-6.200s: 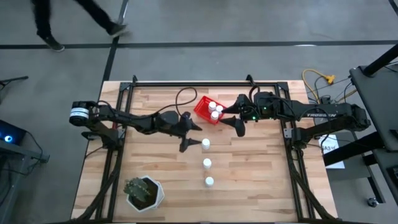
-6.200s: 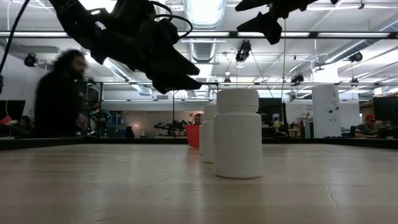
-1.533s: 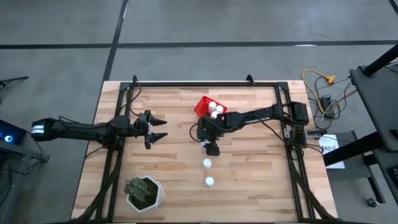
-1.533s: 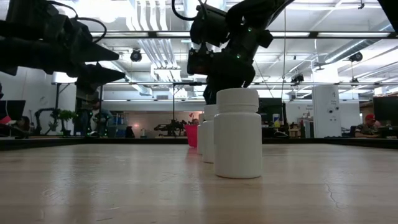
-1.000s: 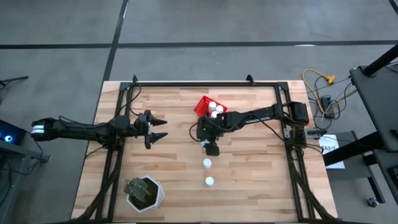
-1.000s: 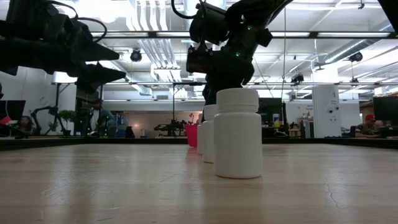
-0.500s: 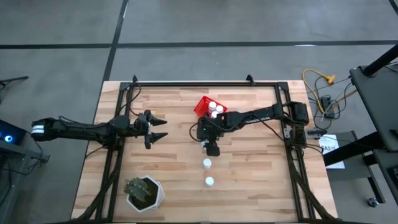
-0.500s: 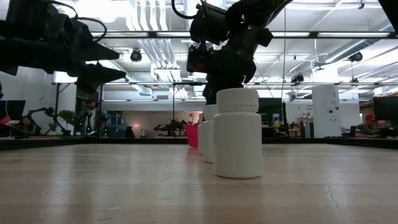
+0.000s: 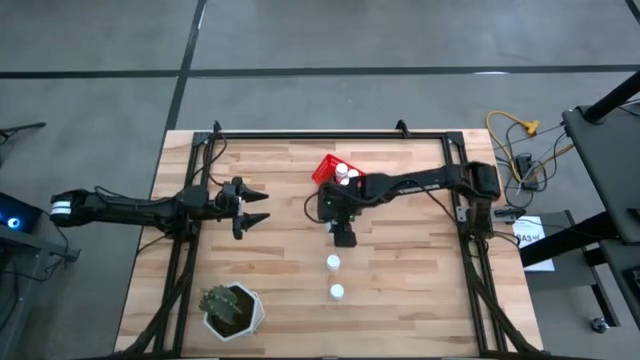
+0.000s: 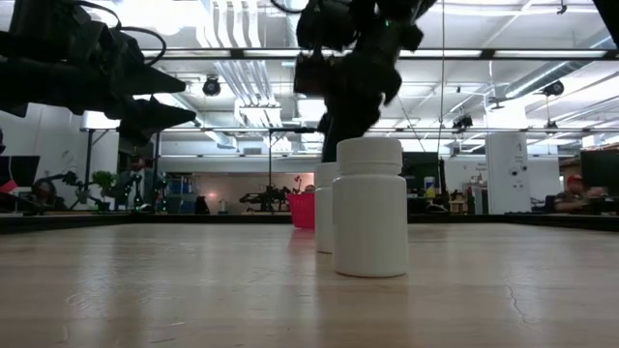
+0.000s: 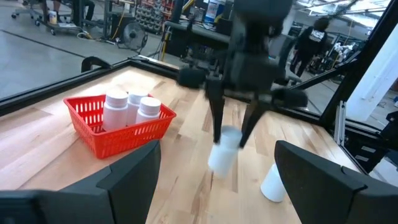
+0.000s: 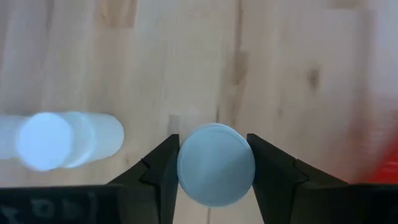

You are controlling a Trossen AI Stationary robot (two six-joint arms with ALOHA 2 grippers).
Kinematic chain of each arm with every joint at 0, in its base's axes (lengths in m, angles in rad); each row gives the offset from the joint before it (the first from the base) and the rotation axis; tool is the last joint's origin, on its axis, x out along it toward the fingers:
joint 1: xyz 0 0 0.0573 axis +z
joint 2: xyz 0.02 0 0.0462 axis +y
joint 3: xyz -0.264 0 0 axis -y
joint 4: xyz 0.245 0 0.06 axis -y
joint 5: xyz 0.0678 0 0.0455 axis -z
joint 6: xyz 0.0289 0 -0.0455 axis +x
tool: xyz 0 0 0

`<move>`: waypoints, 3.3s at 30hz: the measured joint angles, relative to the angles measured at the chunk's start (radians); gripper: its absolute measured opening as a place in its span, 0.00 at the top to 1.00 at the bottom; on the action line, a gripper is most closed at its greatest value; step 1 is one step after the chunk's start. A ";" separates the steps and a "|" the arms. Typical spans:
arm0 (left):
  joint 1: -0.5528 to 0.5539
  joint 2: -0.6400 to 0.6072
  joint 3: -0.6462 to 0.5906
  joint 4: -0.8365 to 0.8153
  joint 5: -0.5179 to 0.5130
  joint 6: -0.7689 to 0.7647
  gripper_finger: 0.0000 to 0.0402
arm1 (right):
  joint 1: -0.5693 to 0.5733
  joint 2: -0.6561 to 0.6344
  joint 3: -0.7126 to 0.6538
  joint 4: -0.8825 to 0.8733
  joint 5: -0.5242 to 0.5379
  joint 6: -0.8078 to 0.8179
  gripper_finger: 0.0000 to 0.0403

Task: Pick and place pill bottles into a basket
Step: Put the white pill bottle into the red bin

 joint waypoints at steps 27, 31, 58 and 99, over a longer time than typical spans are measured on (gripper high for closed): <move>0.000 0.004 -0.009 0.001 -0.002 0.002 0.26 | -0.362 -0.050 0.251 -0.168 0.021 -0.042 0.64; 0.000 0.011 -0.009 0.002 -0.013 0.002 0.26 | -0.356 -0.050 0.240 -0.148 0.016 -0.040 0.64; 0.000 0.015 -0.005 0.002 -0.030 0.000 0.26 | -0.351 -0.048 0.020 0.038 -0.028 -0.012 0.64; 0.000 0.013 -0.006 0.003 -0.030 0.001 0.26 | -0.352 -0.004 -0.119 0.180 -0.038 0.022 0.64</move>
